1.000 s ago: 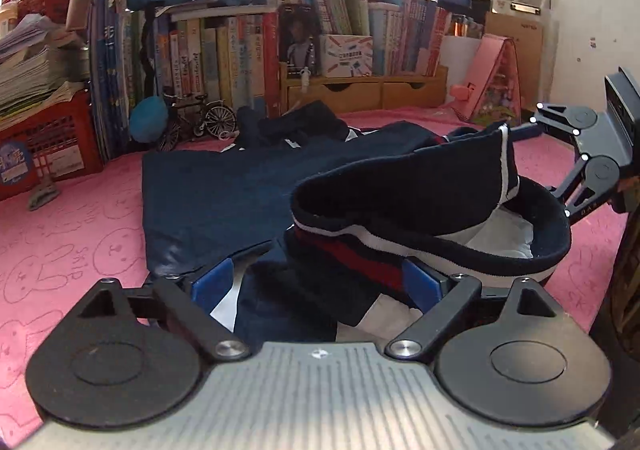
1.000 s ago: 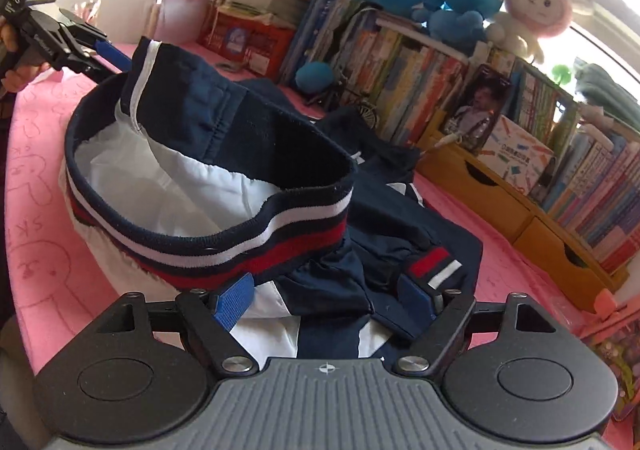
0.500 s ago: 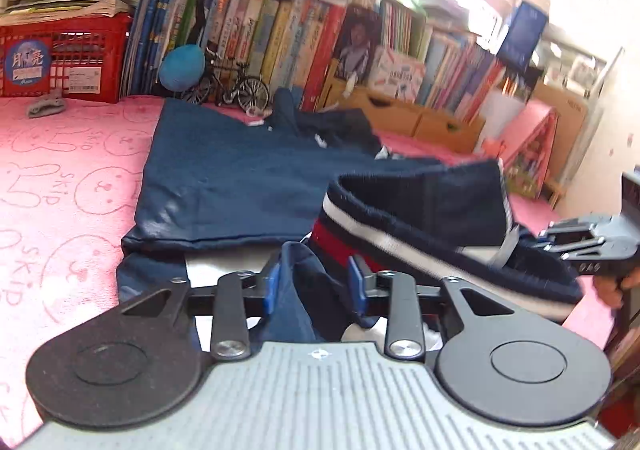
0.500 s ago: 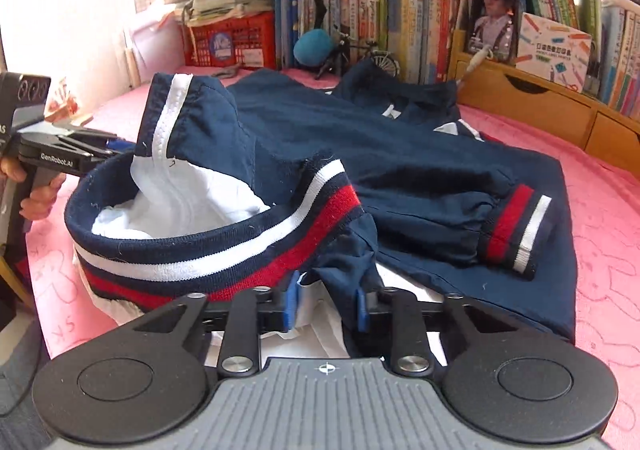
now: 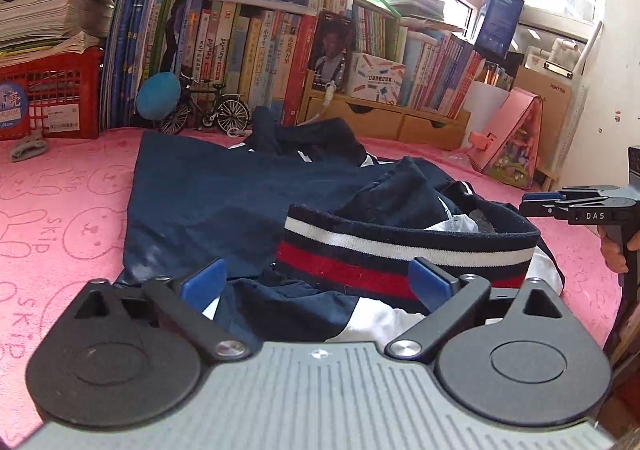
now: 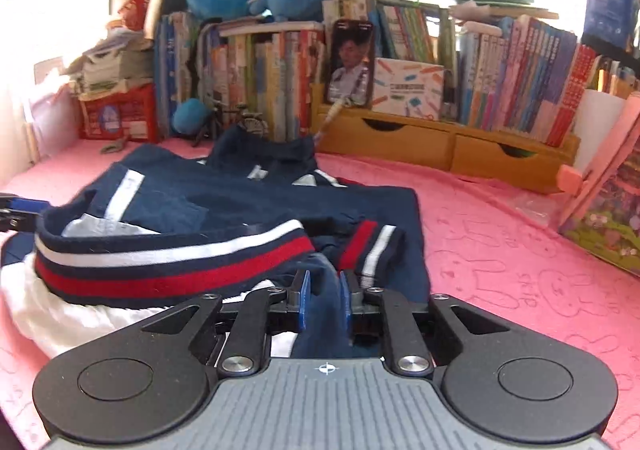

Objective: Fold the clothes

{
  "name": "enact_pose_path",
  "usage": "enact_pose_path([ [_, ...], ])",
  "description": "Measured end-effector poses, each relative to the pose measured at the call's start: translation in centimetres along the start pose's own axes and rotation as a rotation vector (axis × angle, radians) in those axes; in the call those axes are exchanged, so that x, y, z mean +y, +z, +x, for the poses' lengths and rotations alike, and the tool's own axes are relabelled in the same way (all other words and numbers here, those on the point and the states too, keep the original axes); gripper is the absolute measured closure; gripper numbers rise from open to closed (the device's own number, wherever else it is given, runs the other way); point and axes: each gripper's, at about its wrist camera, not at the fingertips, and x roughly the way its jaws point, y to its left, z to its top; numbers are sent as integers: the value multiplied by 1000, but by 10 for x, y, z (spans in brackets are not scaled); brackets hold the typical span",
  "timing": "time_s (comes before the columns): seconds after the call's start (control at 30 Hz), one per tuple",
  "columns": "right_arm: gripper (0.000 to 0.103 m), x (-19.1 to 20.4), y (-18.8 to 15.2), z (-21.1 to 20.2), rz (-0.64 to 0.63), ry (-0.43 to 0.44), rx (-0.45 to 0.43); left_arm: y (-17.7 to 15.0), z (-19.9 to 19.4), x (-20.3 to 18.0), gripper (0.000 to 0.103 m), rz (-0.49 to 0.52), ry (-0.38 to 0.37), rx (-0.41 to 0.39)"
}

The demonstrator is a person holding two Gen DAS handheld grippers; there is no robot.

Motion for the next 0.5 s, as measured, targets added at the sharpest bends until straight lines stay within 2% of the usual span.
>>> enact_pose_path([
  [0.03,51,-2,2,3,-8,24,-1,-1,9,-2,0,-4,12,22],
  [0.13,48,-1,7,21,-36,57,23,-8,35,-7,0,-18,38,112],
  [0.17,48,0,6,29,-36,67,51,-12,39,-11,3,-6,53,111],
  [0.23,44,3,4,46,-31,95,107,-16,36,-16,16,27,79,91],
  [0.27,43,2,0,54,-8,113,134,-18,34,-18,35,34,89,85],
  [0.3,43,1,-5,61,17,131,160,-18,30,-20,59,27,92,80],
  [0.33,44,0,-10,68,43,149,187,-18,22,-24,69,17,101,69],
  [0.37,47,0,-13,69,74,157,191,-17,15,-28,86,6,109,57],
  [0.4,65,2,-16,66,96,169,183,-16,6,-34,90,-4,114,31],
  [0.43,87,5,-16,60,99,170,169,-13,-5,-41,91,-15,116,-5],
  [0.5,92,14,-12,44,78,158,117,1,-27,-44,92,-26,121,-91],
])
